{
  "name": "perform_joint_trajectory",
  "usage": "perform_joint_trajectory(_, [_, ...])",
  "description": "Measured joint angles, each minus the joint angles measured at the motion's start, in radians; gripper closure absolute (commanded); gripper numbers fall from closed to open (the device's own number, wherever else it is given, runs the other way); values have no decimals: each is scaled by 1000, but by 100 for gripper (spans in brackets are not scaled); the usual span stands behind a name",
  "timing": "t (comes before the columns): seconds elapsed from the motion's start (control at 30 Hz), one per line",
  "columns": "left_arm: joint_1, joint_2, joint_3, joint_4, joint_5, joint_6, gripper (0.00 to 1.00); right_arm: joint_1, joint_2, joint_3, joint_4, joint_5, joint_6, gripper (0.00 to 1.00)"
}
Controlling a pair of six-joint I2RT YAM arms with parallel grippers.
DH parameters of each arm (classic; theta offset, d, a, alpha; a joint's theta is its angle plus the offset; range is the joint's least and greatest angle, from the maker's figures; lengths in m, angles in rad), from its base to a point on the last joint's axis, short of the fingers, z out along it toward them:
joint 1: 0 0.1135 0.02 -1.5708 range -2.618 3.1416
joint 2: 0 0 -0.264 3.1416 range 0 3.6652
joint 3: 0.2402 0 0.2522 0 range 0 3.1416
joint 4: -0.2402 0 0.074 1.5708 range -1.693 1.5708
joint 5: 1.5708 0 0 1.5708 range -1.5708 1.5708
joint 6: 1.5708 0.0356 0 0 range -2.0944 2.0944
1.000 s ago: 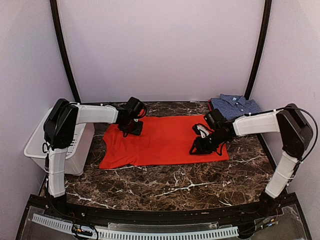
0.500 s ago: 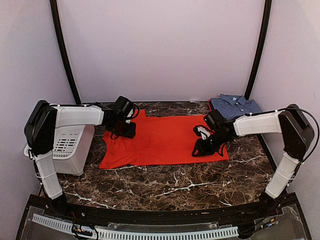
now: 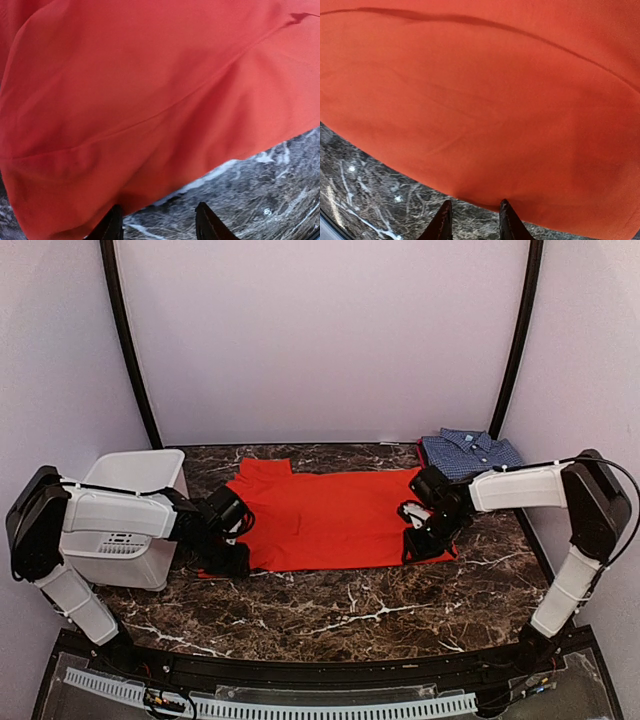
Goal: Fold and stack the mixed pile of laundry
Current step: Smooth out the 1/3-folded T-shirt at the center of the board.
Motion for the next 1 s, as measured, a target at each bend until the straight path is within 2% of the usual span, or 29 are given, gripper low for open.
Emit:
perform_joint_trajectory(0.23, [98,21,-8,-74,-122,-93,50,1,61,35,-22,38,10,71])
perform_joint_trajectory(0.53, [132,-10,32,-171,-204,-59,51,3,59,36,-24,47,18,72])
perform_joint_trajectory(0.8, [133,-77,60,-160,-167,-15,51,3,-16,58,-89,55,12,70])
perform_joint_trajectory(1.0, [133,-2,104,-86,-121,13,52,2,70,160,-72,71,-18,72])
